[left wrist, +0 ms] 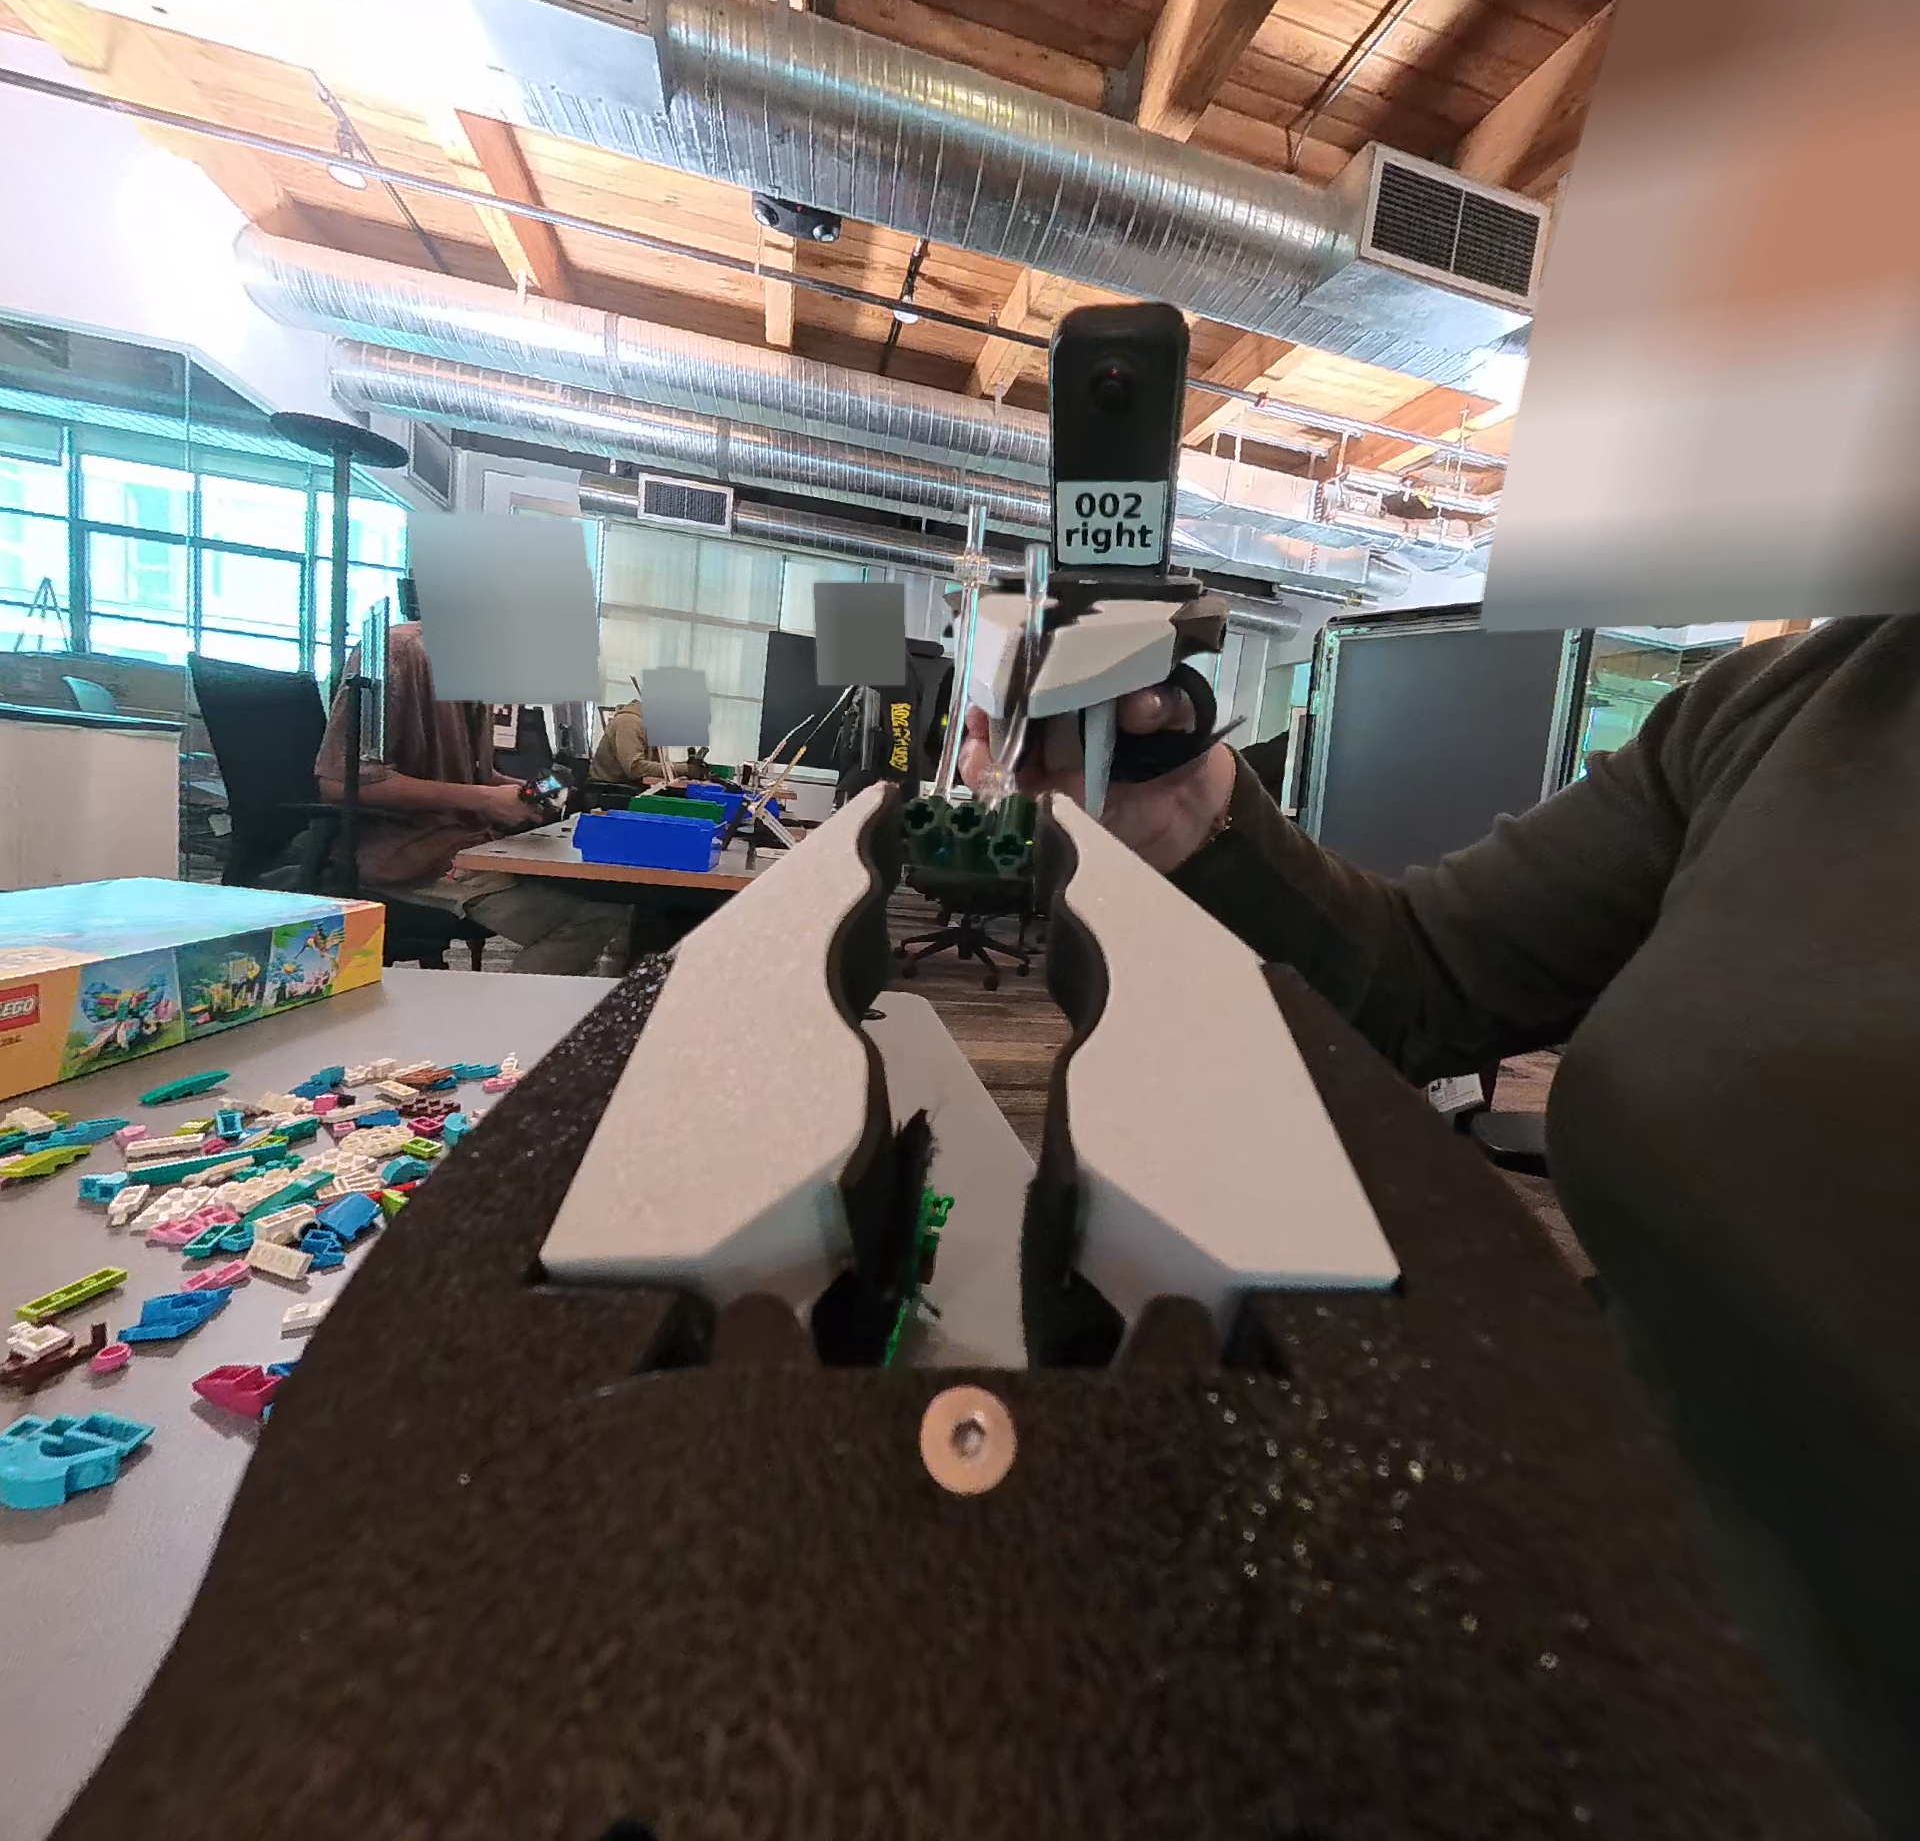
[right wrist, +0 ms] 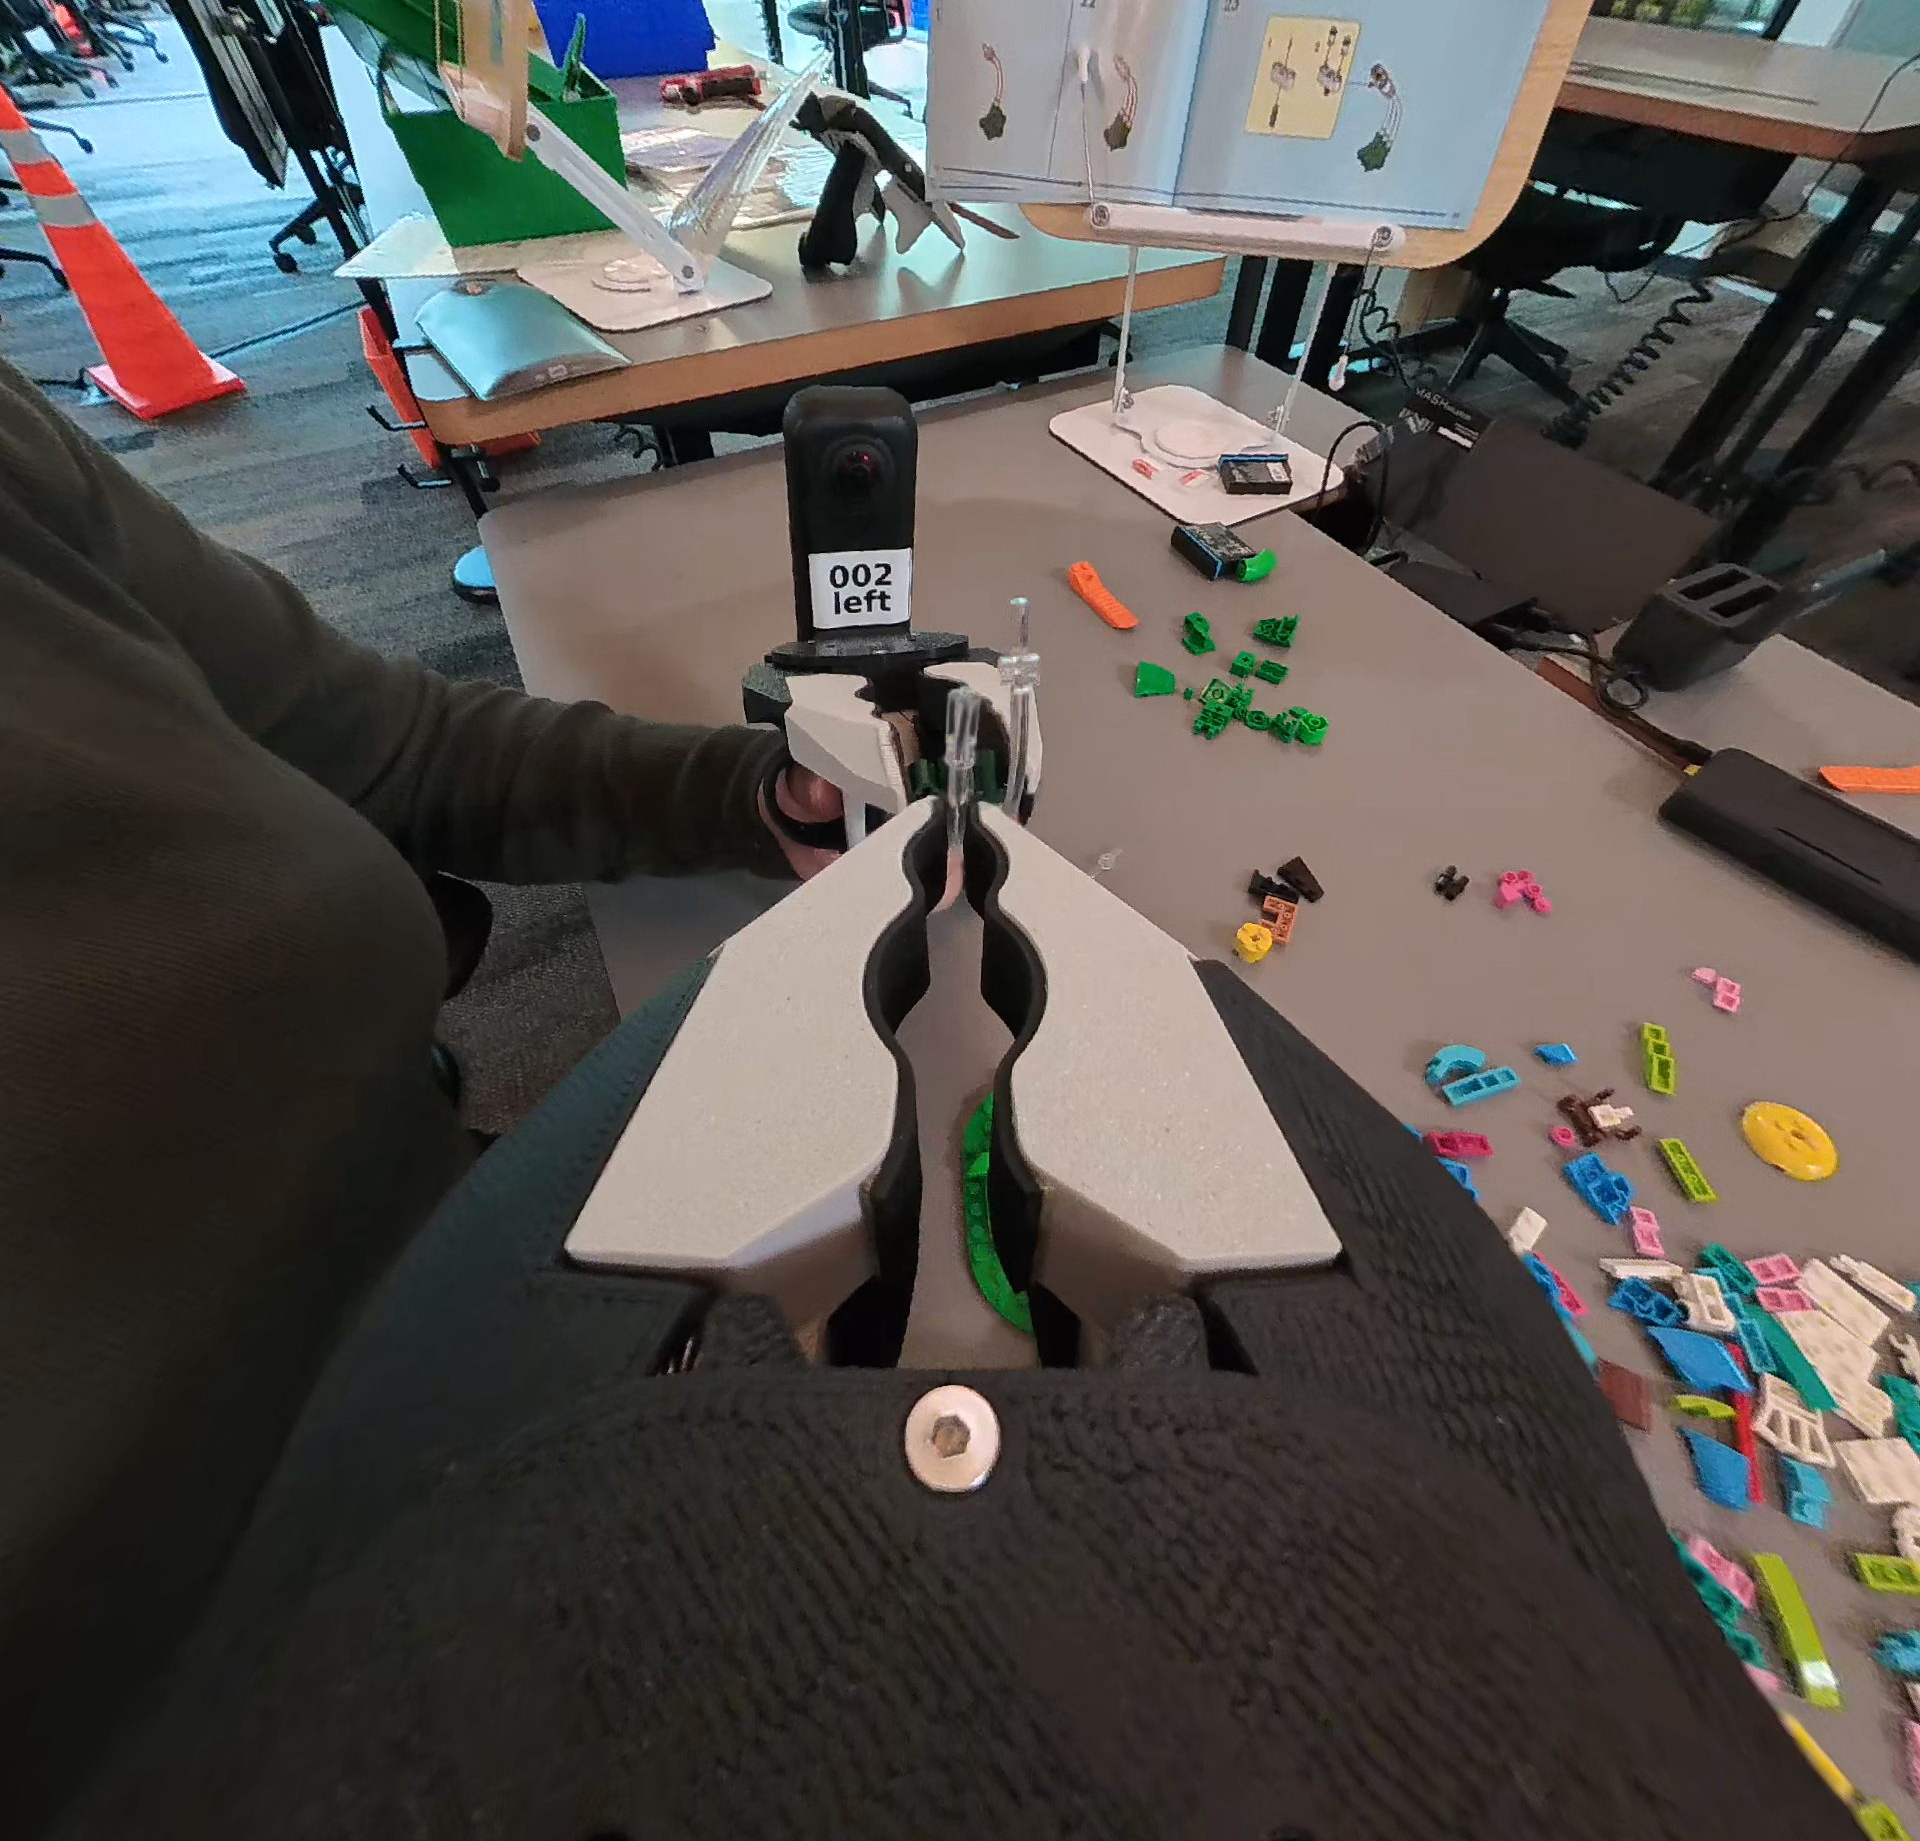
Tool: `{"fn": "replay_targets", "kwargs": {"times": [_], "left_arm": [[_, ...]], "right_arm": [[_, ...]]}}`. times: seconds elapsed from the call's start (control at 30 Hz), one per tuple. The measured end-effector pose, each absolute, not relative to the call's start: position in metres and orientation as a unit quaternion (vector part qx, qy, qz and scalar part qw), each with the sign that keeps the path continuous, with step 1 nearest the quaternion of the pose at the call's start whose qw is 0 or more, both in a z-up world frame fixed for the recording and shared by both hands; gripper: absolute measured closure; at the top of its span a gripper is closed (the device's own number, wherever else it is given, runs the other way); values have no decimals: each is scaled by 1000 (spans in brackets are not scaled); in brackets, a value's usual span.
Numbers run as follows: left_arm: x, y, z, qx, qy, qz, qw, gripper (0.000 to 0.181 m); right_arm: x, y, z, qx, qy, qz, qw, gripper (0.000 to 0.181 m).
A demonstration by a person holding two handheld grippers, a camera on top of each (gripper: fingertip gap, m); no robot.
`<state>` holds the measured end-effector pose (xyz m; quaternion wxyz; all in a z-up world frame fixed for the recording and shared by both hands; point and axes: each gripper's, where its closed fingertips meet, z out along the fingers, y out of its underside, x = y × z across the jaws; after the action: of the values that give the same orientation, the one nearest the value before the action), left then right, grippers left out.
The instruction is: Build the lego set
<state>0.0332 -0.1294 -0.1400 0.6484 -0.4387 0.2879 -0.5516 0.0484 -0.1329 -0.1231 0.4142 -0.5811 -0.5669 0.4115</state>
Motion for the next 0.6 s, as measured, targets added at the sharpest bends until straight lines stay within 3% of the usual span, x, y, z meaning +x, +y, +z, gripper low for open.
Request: {"fn": "replay_targets", "kwargs": {"times": [0.27,0.37,0.53,0.6], "left_arm": [[24,-120,-144,-455,268,-539,656,159],[19,-115,-146,-462,259,-533,660,159],[1,-94,-155,-506,236,-473,682,159],[-17,-82,-160,-531,217,-436,693,159]], "right_arm": [[53,-126,-127,-589,-550,414,423,180],[55,-112,-138,-591,-564,353,456,180],[49,-75,-161,-434,-662,24,610,179],[38,-69,-187,-319,-721,-148,596,179]]}}
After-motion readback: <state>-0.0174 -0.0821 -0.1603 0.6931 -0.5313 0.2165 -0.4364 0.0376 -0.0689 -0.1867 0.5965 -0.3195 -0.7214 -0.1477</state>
